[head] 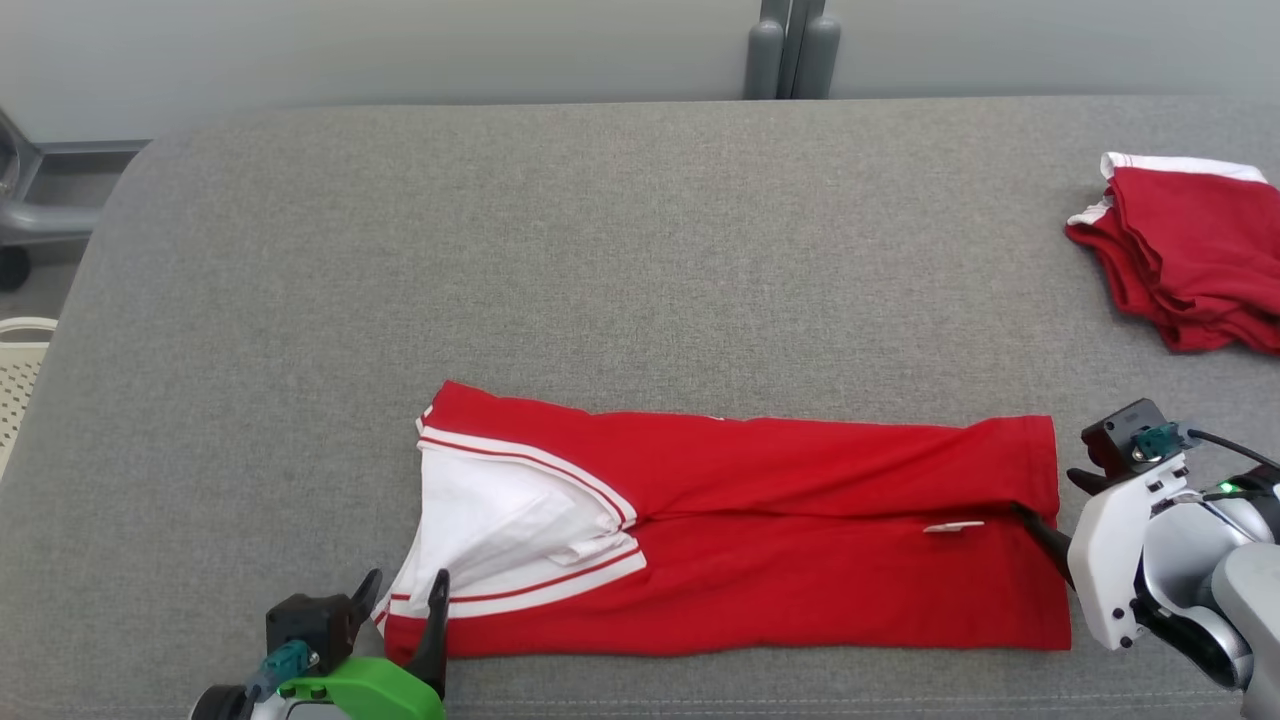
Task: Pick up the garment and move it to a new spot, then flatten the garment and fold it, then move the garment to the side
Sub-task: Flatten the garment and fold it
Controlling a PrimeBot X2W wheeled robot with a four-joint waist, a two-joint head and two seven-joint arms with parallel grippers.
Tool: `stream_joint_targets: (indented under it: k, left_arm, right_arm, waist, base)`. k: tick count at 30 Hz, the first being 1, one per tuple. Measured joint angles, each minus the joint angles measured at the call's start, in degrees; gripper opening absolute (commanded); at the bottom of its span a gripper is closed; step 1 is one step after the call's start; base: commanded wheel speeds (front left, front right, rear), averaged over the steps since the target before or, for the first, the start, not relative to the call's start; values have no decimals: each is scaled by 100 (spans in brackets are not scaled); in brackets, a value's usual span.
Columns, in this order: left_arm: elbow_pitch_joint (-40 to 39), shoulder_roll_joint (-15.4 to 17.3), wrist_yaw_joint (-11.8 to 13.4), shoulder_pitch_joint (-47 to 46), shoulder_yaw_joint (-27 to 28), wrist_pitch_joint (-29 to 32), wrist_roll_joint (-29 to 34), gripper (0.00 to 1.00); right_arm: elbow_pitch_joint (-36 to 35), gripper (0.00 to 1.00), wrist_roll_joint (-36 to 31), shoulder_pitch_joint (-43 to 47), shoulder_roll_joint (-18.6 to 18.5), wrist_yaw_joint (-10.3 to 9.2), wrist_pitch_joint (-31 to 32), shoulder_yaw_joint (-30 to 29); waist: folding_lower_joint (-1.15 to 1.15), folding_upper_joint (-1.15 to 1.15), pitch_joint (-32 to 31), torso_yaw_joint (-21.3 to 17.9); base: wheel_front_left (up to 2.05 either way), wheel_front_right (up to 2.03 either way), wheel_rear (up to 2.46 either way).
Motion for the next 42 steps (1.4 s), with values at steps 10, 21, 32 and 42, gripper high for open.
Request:
stream_joint_targets:
  k: [10, 21, 32, 42]
  left_arm:
    - [-41, 134, 42, 213, 121, -592, 67, 100]
    - [-527, 53, 209, 476, 747, -892, 336, 100]
    - [-964, -504, -261, 689, 1853, -913, 709, 100]
    - [-768, -1083, -1117, 886, 2405, -922, 1496, 100]
  right_arm:
    - [-348, 100, -167, 971, 704, -1, -526, -1490]
    - [-1017, 100, -792, 1699, 2577, -3, -1430, -3118]
    - [-861, 100, -1235, 1759, 3245, -4, -2642, -3167]
    - [-330, 100, -1363, 1674, 3334, -4, -3382, -3004]
  waist:
    - [0, 0, -437, 58]
    - [0, 0, -864, 134]
    - [0, 0, -1019, 233]
    - [0, 0, -1139, 415]
  base:
    - [0, 0, 0]
    - [0, 0, 0]
    - [0, 0, 0]
    - [0, 0, 0]
